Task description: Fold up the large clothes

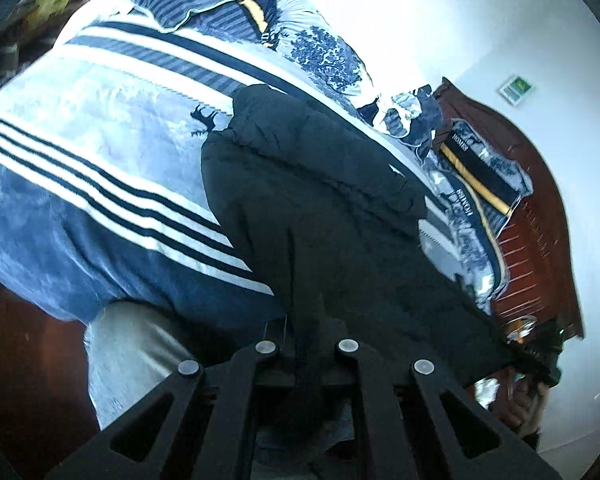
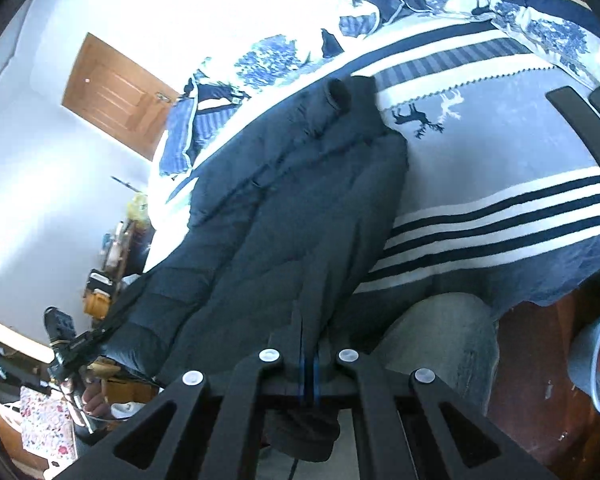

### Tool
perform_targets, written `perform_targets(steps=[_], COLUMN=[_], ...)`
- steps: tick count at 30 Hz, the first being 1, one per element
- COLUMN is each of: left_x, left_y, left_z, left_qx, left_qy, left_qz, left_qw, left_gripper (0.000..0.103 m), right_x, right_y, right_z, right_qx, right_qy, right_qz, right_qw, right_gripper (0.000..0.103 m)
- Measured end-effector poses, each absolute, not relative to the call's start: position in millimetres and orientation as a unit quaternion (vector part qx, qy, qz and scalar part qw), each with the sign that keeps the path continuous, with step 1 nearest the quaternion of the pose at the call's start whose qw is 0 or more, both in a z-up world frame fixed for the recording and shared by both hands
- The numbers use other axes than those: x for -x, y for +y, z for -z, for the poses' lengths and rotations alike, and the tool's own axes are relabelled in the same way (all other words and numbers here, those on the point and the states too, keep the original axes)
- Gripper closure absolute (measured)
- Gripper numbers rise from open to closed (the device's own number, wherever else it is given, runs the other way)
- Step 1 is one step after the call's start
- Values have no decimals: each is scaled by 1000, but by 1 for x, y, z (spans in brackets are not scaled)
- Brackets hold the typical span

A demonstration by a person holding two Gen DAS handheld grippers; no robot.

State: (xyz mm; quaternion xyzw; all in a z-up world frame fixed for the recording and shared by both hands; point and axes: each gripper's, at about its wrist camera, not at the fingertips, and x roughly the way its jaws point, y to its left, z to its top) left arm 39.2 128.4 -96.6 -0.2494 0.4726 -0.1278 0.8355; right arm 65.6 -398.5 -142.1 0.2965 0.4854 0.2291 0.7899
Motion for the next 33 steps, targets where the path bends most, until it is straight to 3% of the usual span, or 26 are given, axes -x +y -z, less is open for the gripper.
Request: perform_targets(steps=[7, 19, 27, 33], left_x=[-85, -312, -461, -504], left_y=[132, 111, 101, 126], left_z=[77, 33, 104, 178], left_qx=[258, 220, 214, 284], left_qy=[454, 432, 472, 515], left_qz=[134, 159, 104, 72], left_qw=[843, 860, 849, 806], left_gripper=[99, 99, 93, 71], right_x=[-97, -296, -473, -539], right_y=[-400, -403, -382, -367], right_z=[123, 90, 163, 240], right_qx=[-331, -350, -348, -337], right_qy=[445, 422, 482, 544], right_qz=[-258, -273, -221, -176], right_qw=[791, 790, 773, 748], right_gripper=[101, 101, 99, 95])
